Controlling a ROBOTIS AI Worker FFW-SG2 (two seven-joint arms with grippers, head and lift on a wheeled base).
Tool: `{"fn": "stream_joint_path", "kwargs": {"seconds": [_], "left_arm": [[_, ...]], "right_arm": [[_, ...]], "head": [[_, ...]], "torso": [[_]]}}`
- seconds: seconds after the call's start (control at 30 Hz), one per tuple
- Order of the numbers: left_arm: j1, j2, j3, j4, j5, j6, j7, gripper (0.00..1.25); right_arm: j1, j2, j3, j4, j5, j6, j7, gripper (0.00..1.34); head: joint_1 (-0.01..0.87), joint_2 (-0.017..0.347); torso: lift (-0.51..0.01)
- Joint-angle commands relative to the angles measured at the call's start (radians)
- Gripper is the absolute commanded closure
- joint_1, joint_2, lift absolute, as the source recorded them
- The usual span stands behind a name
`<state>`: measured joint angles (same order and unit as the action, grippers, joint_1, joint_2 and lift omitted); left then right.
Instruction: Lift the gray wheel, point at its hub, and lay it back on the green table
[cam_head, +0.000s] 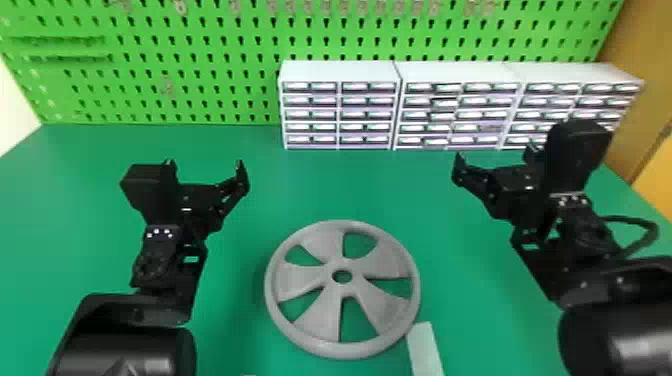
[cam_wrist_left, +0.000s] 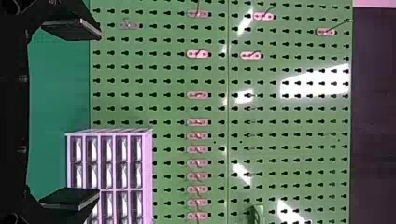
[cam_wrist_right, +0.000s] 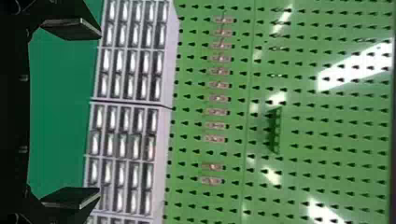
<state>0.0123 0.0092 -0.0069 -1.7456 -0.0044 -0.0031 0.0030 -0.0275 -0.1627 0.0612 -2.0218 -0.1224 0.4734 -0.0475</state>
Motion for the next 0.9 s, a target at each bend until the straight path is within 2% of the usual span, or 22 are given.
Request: {"fn": "stream_joint_path", "kwargs": {"seconds": [0.0,0.17,0.33,0.53,0.87], "left_arm": [[-0.002,0.0,-0.001,0.0,-0.002,0.0,0.0,0.1],[-0.003,0.0,-0.002,0.002,-0.005,0.0,0.0,0.1],[-0.011,0.0,-0.008,0.003,-0.009,0.0,0.0,0.1],[-0.018,0.002,-0.015,0.008,-0.011,0.0,0.0,0.1],[-0.026,0.005,-0.025,0.014,-0.011,0.0,0.0,0.1]], "right_arm": [[-0.045,0.006,-0.011,-0.043,-0.026,0.206,0.0,0.12],[-0.114,0.025,-0.04,-0.057,-0.074,0.436,0.0,0.13],[-0.176,0.023,-0.04,-0.057,-0.092,0.6,0.0,0.13],[-0.267,0.034,-0.047,-0.052,-0.112,0.809,0.0,0.13],[-0.396,0.04,-0.029,0.008,-0.115,1.099,-0.002,0.13]], "head": [[0.692,0.048],[0.692,0.048],[0.692,0.048],[0.692,0.048],[0.692,0.048]], "torso": [[-0.093],[-0.093],[-0.093],[-0.093],[-0.093]]}}
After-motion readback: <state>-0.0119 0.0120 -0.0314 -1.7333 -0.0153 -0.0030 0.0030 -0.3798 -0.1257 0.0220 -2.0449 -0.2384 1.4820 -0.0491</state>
